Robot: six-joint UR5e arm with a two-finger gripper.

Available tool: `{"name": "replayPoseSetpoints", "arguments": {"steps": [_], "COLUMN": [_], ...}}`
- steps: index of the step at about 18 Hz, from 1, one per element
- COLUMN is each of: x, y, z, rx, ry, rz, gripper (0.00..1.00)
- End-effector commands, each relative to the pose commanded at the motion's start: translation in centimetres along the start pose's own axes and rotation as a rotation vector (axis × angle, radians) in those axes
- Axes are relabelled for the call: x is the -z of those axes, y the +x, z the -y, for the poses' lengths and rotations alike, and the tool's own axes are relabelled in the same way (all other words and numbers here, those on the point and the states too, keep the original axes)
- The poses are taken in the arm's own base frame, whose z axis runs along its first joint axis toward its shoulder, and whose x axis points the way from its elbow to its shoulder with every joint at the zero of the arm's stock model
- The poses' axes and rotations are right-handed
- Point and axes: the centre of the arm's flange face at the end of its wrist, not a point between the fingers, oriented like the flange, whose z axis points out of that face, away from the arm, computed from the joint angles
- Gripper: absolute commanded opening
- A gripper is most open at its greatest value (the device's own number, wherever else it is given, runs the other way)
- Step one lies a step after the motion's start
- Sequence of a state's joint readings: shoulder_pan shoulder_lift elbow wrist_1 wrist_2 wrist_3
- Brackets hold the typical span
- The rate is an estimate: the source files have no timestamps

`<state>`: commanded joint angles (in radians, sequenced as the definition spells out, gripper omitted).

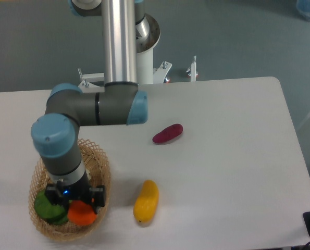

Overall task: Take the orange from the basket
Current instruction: 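Lift the held orange out of the basket and carry it upward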

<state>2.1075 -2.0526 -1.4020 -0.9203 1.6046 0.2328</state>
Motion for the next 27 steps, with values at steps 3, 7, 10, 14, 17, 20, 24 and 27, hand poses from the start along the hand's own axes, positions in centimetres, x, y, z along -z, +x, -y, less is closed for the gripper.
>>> {"name": "replayPoseSetpoints", "arguments": {"steps": [3, 7, 10, 14, 17, 20, 24, 27], "x": [2.1, 4.0, 5.0, 6.2, 8.6, 9.7, 9.9, 9.8], "y": [-5.2, -13.6, -18.1, -23.1, -24.8, -25.6, -26.3, -27.6], "z": [-1.1, -3.6, -5.0, -8.2, -9.9, -10.8, -11.1, -12.1], "rx": [-0.057, -0.104, -0.146, -0.214, -0.284, -0.294, -0.286, -0.328], "ry": [-0.026, -0.076, -0.071, -0.108, -0.116, -0.125, -0.123, -0.127], "rz": [0.016, 0.027, 0.012, -0.014, -0.040, -0.048, -0.044, -0.051], "gripper": [0.68, 0.68, 0.68, 0.68, 0.68, 0.68, 0.67, 0.67]}}
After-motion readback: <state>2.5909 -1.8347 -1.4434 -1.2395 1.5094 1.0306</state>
